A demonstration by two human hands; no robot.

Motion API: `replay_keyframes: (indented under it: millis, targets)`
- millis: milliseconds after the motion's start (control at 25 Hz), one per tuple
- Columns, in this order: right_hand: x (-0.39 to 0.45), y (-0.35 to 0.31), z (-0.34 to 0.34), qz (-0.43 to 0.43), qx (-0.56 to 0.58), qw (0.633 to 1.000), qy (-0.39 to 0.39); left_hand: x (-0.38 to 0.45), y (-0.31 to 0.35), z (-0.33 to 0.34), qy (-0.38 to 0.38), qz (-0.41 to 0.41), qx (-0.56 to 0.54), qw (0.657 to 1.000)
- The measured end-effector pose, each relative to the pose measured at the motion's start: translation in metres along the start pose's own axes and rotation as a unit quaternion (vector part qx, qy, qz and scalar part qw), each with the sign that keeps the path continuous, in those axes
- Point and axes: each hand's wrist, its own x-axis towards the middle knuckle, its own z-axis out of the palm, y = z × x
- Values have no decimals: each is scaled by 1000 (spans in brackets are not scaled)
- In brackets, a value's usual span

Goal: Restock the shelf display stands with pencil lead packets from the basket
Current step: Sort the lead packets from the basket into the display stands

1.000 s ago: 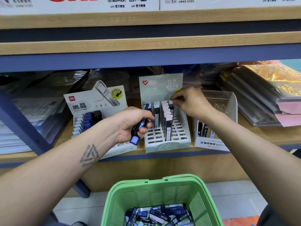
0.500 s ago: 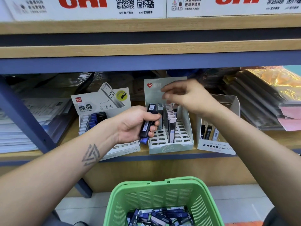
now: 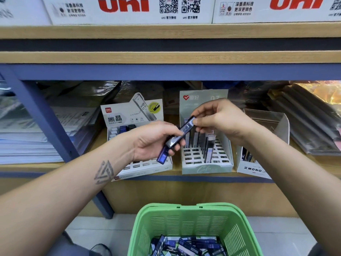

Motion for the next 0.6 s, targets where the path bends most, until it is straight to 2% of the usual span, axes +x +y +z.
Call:
replay_keyframes:
  millis: [200,360,600]
  targets:
    - [6,-2,12,21,55,998,-6,-12,-2,-24,33,-16,-3,999]
    - [14,1,34,23,96,995,-20,-22,-7,-42,64,1,-15,998]
    - [23,0,72,28,164,985,-46,-40,-13,-65,165,53,-6,985]
